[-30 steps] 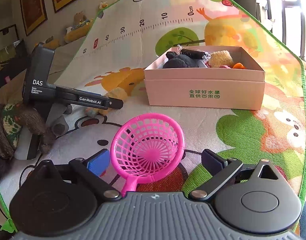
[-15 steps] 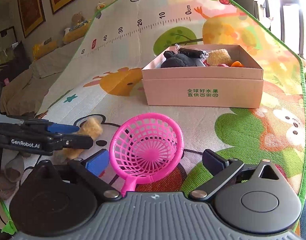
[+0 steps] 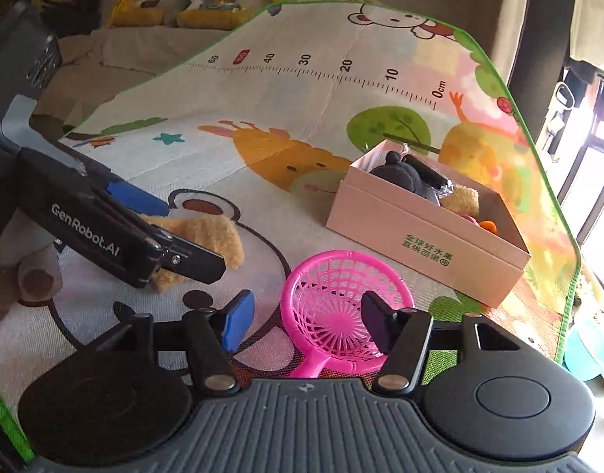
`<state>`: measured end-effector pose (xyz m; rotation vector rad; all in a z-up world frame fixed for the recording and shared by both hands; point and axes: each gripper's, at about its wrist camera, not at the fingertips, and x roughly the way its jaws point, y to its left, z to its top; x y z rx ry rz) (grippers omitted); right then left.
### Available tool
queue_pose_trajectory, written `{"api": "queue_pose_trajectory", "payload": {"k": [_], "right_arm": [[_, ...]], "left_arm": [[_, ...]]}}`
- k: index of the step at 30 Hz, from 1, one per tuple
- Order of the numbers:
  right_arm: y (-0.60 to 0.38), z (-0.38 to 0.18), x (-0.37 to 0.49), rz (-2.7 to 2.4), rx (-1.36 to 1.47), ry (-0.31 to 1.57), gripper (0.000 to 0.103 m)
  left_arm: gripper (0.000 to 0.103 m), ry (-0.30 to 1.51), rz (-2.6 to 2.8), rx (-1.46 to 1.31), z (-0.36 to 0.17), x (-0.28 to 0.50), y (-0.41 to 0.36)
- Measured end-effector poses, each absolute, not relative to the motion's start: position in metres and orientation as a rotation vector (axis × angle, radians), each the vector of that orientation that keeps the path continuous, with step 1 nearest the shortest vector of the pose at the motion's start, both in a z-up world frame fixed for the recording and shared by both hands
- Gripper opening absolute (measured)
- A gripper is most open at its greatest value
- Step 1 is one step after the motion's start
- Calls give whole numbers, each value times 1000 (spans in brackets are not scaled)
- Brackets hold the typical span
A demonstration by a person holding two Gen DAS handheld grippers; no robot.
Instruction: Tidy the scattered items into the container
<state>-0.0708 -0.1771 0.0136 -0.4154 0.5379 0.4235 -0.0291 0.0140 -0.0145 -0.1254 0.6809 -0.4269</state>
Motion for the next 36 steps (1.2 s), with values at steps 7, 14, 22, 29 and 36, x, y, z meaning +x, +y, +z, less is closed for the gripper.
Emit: {"api": "queue_pose_trajectory", "payload": {"k": [7,14,22,29,36], "right_arm": [[-184,29,-46,471,-240,611,14],[-216,52,-37,553,61,625,14],[-182,29,-63,495,-284,587,18],[-159,4,-61,371,-517,536,36],[-178,21,-48,400,-349,588,8]], "left_arm": [[103,677,-448,-178,-15,-26,21],[103,676,-449,-185,-15,-25,20],[103,675,-445,-178,-15,-26,19],[103,674,-447,-186,-15,-25,20],[103,672,-449,-201,-16,-25,22]]}}
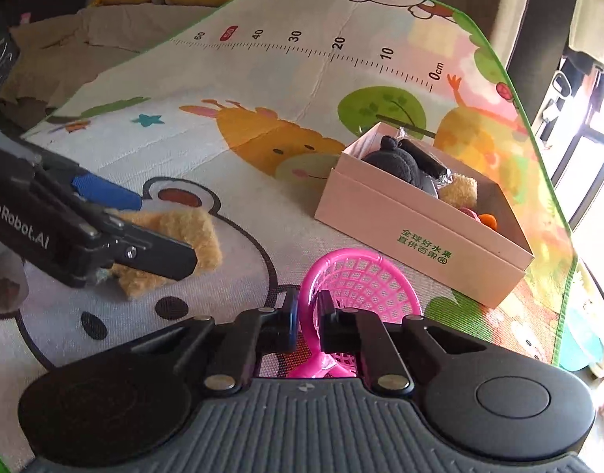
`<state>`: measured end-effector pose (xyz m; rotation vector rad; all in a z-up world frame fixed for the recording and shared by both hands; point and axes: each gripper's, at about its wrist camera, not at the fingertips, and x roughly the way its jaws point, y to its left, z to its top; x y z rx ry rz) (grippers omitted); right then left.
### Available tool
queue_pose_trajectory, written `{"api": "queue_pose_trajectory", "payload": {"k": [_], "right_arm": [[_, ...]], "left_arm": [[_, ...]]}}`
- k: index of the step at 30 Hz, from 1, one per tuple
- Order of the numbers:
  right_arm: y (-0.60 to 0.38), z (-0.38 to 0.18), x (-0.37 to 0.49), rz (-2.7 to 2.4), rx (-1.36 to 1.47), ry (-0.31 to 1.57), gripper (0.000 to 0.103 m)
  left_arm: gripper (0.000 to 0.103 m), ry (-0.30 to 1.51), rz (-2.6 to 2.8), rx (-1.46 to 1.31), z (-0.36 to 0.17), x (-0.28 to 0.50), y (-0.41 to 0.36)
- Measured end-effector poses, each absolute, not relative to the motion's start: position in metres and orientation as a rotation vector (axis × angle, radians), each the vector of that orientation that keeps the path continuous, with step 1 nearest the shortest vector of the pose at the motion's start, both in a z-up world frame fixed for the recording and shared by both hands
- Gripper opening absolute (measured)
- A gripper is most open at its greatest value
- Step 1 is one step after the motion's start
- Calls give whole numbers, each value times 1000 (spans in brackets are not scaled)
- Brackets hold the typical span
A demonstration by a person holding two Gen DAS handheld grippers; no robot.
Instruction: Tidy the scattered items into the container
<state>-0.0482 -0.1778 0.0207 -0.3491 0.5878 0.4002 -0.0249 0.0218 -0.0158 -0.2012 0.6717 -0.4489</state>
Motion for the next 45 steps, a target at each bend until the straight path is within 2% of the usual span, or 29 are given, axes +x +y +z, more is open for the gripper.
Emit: {"api": "queue_pose_trajectory", "payload": {"k": [5,7,12,17,19,21,23,25,26,27,28,32,39,42,44,45], "right_arm": [[-210,51,-38,588,98,653,8],[-219,53,-37,621,190,663,8],[-240,43,-33,506,206,674,8],[-255,33,-39,343,104,644,9],[-254,35,-46,372,76,623,19],[-243,39,-59,434,17,570,52],[-223,41,-75,489,-93,500,66],[-199,39,-85,527,-222,454,66],[-187,37,-87,531,-277,444,62],[-178,33,-86,536,-312,447,51],[-172,30,-82,547,-325,462,46],[-170,25,-65,557,-250,532,10],[-247,40,-38,438,124,595,9],[-281,34,-33,319,182,620,17],[-294,29,-32,245,166,632,19],[-299,26,-33,215,155,631,29]], "left_arm": [[103,672,-448,-202,-16,-25,22],[103,671,-449,-203,-16,-25,22],[103,672,-448,-202,-16,-25,21],[103,672,-446,-199,-16,-24,21],[103,672,-445,-197,-16,-24,21],[103,673,-445,-200,-16,-24,21],[103,675,-443,-205,-15,-24,22],[103,690,-415,-201,-10,-23,21],[103,696,-393,-194,-6,-23,22],[103,687,-377,-189,0,-24,24],[103,663,-364,-188,8,-26,28],[103,581,-313,-170,34,-38,43],[103,619,-336,-148,28,-45,37],[103,664,-351,-104,16,-43,22],[103,694,-358,-68,9,-41,12],[103,705,-360,-54,6,-40,9]]}}
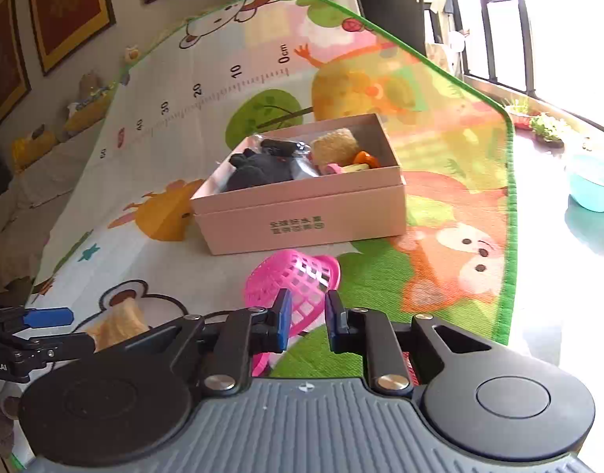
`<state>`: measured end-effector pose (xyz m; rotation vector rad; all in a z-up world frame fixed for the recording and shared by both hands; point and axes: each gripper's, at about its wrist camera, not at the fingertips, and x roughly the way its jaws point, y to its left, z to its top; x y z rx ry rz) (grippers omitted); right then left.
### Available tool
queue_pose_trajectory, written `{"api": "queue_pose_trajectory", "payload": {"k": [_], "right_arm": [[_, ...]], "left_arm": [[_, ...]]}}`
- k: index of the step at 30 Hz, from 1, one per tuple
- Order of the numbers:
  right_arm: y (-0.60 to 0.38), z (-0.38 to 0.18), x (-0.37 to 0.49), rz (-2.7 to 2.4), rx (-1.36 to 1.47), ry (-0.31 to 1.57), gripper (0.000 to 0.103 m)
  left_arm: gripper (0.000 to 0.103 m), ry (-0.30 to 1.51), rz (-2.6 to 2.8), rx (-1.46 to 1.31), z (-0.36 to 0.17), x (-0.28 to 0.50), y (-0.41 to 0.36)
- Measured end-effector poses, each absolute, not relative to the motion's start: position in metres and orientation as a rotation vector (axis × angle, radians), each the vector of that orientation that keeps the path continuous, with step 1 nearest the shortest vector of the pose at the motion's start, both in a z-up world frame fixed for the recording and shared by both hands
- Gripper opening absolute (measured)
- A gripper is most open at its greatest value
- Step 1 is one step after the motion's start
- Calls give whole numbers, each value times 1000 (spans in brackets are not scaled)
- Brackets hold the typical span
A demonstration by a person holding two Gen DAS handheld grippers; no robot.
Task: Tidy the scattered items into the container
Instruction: 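Lift the tan mitten with the left tool while the right tool holds the pink net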
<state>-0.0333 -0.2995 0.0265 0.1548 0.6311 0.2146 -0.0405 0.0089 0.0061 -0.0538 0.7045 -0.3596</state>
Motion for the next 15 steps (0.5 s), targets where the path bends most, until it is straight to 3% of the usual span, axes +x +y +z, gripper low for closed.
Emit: {"api": "queue_pose_trajectory", "payload": {"k": [1,2,3,9,15], "right_arm": [[-303,25,-35,202,147,625,38],[-305,24,-38,201,136,611,58],[-304,25,-41,210,119,594,68],[-263,28,-28,268,-81,579,69],[-252,8,2,204,-85,679,70]], "left_arm": [[103,714,-361,-40,4,-40,6],[103,724,-360,-27,1,-39,3],[103,733,-358,-22,-1,-38,2],[103,762,-343,-27,-8,-38,4],[103,736,-363,25,-13,-43,1]]}}
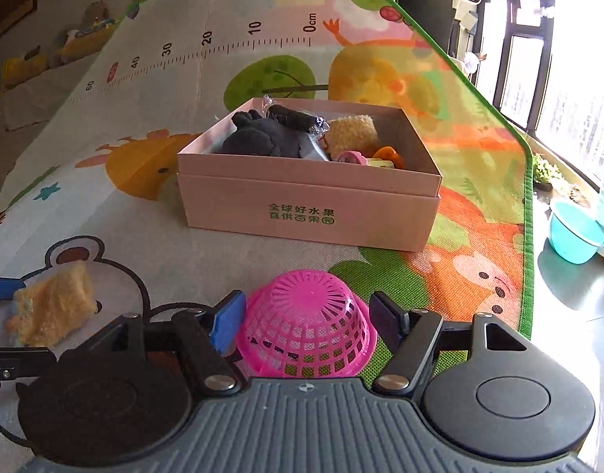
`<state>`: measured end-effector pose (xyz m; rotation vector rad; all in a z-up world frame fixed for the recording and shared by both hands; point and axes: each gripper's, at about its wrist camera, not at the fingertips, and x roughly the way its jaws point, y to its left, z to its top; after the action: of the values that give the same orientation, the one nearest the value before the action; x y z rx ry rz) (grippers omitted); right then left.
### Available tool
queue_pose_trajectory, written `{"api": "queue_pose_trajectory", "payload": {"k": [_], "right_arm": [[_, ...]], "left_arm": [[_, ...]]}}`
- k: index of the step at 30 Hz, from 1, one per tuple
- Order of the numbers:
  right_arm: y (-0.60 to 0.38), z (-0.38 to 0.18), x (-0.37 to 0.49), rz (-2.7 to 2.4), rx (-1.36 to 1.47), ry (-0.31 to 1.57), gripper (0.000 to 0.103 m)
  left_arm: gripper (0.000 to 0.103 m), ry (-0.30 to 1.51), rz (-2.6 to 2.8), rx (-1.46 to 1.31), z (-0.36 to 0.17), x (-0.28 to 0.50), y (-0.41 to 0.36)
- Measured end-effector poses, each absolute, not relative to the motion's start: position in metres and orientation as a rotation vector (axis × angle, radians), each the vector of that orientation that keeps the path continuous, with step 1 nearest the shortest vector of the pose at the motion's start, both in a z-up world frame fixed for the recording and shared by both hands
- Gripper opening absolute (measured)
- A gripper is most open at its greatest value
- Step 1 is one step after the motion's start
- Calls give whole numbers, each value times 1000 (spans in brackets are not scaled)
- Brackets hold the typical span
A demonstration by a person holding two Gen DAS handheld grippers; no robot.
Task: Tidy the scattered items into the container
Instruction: 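Lift the tan mitten with the left tool while the right tool holds the pink net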
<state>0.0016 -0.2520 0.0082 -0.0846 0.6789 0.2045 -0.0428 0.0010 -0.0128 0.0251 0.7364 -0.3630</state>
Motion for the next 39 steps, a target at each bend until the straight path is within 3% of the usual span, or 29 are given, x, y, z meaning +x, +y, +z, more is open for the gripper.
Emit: {"api": "queue_pose_trajectory", "payload": {"k": [17,20,31,34,39], "right_arm": [[-229,27,-71,435,17,600,66],[-223,24,-76,443,4,606,66],[-222,14,-76,418,-3,628,66],[-223,13,-75,408,-6,631,66],[-225,8,-73,396,-10,641,66]], "left_arm": [[102,731,-358,140,-10,-36,-13],[86,721,-348,150,-9,-36,-13],[61,688,-398,147,-3,-42,-9],[64,680,-399,139,0,-43,-8],[83,696,-369,146,-4,-35,-5]]}}
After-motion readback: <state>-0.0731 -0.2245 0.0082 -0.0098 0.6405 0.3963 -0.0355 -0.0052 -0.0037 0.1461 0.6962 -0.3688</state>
